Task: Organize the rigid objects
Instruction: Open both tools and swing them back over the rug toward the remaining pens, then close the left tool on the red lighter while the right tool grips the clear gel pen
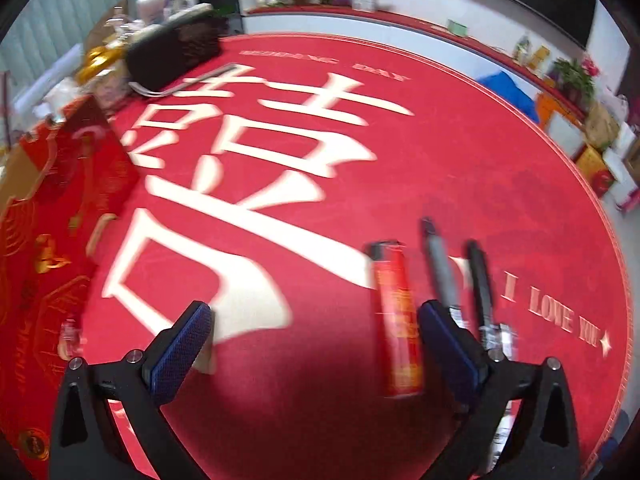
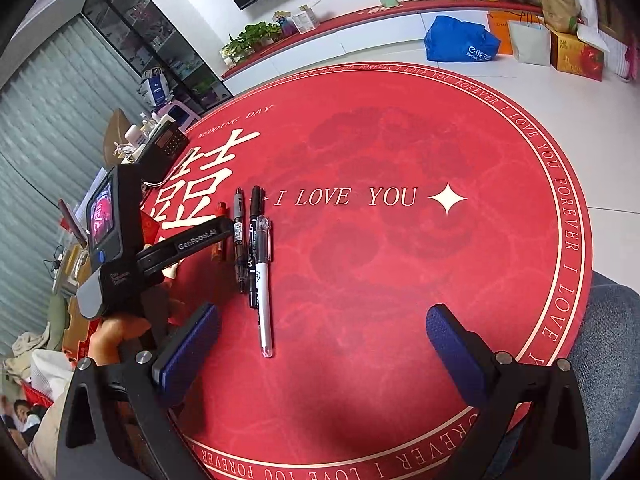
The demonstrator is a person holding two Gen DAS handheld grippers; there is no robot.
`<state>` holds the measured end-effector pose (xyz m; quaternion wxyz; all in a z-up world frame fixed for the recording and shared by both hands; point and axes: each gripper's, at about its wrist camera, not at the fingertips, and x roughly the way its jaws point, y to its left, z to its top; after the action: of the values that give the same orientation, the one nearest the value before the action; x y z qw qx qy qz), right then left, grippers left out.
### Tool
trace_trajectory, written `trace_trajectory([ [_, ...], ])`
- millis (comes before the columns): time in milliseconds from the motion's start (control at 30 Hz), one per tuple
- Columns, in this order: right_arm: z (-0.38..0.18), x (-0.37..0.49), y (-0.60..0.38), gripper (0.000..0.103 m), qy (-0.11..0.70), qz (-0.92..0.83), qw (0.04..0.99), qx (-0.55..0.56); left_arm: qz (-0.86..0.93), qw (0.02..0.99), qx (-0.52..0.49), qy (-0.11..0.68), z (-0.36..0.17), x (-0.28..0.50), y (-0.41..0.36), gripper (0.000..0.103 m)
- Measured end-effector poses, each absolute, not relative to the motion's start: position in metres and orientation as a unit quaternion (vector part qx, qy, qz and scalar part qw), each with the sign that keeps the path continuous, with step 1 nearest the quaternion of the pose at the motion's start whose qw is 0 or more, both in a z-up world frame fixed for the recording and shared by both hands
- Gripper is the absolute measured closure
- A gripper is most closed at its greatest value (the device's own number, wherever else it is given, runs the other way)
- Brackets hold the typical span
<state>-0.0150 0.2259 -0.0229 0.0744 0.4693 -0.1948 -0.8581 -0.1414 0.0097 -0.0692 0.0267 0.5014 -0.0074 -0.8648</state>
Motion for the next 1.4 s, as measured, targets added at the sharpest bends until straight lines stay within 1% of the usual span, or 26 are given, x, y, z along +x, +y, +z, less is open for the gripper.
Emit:
trace_trajectory([
  [67, -0.022, -0.017, 0.222, 0.000, -0.182, -0.861, 0.072, 0.468, -0.867, 0.040, 0.497, -0.010, -0.068, -0.142, -0.001, 0.000],
  [167, -0.023, -0.028, 0.212, 0.000, -0.160, -0.864, 0.075, 0.471, -0.862, 0.032, 0.505, 0.007, -0.070, -0.142, -0.013, 0.000],
  [333, -0.039, -0.051, 0.181, 0.000, -0.095, -0.856, 0.086, 0.501, -0.876, 0.011, 0.481, -0.035, -0.068, -0.141, 0.009, 0.000],
  [367, -0.043, -0.053, 0.175, 0.004, -0.084, -0.852, 0.091, 0.509, -0.879, 0.005, 0.474, -0.044, -0.068, -0.142, 0.013, 0.000],
  [400, -0.047, -0.054, 0.169, 0.012, -0.071, -0.847, 0.098, 0.517, -0.884, -0.002, 0.464, -0.055, -0.068, -0.141, 0.016, 0.000],
  [433, -0.051, -0.056, 0.163, 0.017, -0.056, -0.843, 0.099, 0.525, -0.887, -0.006, 0.458, -0.064, -0.067, -0.141, 0.017, 0.000],
  [467, -0.050, -0.055, 0.158, 0.023, -0.030, -0.850, 0.090, 0.518, -0.890, -0.014, 0.451, -0.073, -0.067, -0.140, 0.017, 0.000],
  [500, -0.050, -0.054, 0.151, 0.038, 0.005, -0.852, 0.082, 0.517, -0.891, -0.020, 0.448, -0.075, -0.067, -0.140, 0.017, 0.000],
  [533, -0.051, -0.054, 0.148, 0.044, 0.023, -0.853, 0.076, 0.516, -0.891, -0.027, 0.447, -0.076, -0.067, -0.141, 0.015, 0.000],
  [567, -0.051, -0.053, 0.146, 0.054, 0.042, -0.854, 0.067, 0.514, -0.889, -0.034, 0.449, -0.076, -0.067, -0.142, 0.013, 0.000],
  [600, -0.051, -0.053, 0.148, 0.058, 0.046, -0.855, 0.063, 0.513, -0.887, -0.043, 0.453, -0.076, -0.067, -0.142, 0.012, 0.000],
  [700, -0.051, -0.057, 0.151, 0.059, 0.053, -0.853, 0.065, 0.514, -0.881, -0.078, 0.458, -0.084, -0.067, -0.142, 0.014, 0.000],
  [867, -0.050, -0.084, 0.143, 0.059, 0.089, -0.849, 0.101, 0.511, -0.876, -0.123, 0.454, -0.103, -0.066, -0.136, 0.030, 0.000],
  [967, -0.050, -0.096, 0.140, 0.058, 0.096, -0.838, 0.122, 0.523, -0.870, -0.140, 0.468, -0.073, -0.068, -0.141, 0.025, 0.000],
  [1033, -0.050, -0.097, 0.140, 0.060, 0.096, -0.834, 0.123, 0.529, -0.870, -0.146, 0.463, -0.080, -0.067, -0.140, 0.026, 0.000],
  [1067, -0.049, -0.095, 0.140, 0.081, 0.096, -0.835, 0.124, 0.527, -0.869, -0.146, 0.466, -0.078, -0.067, -0.141, 0.026, 0.000],
  [1100, -0.050, -0.095, 0.139, 0.092, 0.096, -0.834, 0.120, 0.530, -0.867, -0.146, 0.470, -0.081, -0.066, -0.141, 0.027, 0.000],
  [1167, -0.047, -0.087, 0.150, 0.092, 0.058, -0.836, 0.118, 0.533, -0.861, -0.145, 0.480, -0.079, -0.066, -0.143, 0.028, 0.002],
  [1233, -0.044, -0.082, 0.156, 0.092, 0.031, -0.839, 0.120, 0.530, -0.854, -0.151, 0.492, -0.081, -0.063, -0.142, 0.031, 0.012],
  [1267, -0.039, -0.075, 0.163, 0.092, 0.018, -0.844, 0.117, 0.522, -0.849, -0.166, 0.494, -0.089, -0.060, -0.139, 0.035, 0.027],
  [1300, -0.034, -0.070, 0.168, 0.092, 0.007, -0.848, 0.116, 0.517, -0.845, -0.178, 0.495, -0.097, -0.057, -0.136, 0.038, 0.053],
  [1333, -0.029, -0.064, 0.174, 0.092, -0.009, -0.852, 0.115, 0.511, -0.840, -0.190, 0.498, -0.102, -0.054, -0.132, 0.041, 0.071],
  [1367, -0.024, -0.058, 0.181, 0.092, -0.030, -0.854, 0.117, 0.506, -0.833, -0.198, 0.505, -0.110, -0.052, -0.128, 0.044, 0.083],
  [1400, -0.021, -0.055, 0.186, 0.092, -0.046, -0.855, 0.118, 0.503, -0.828, -0.199, 0.513, -0.109, -0.051, -0.125, 0.044, 0.083],
])
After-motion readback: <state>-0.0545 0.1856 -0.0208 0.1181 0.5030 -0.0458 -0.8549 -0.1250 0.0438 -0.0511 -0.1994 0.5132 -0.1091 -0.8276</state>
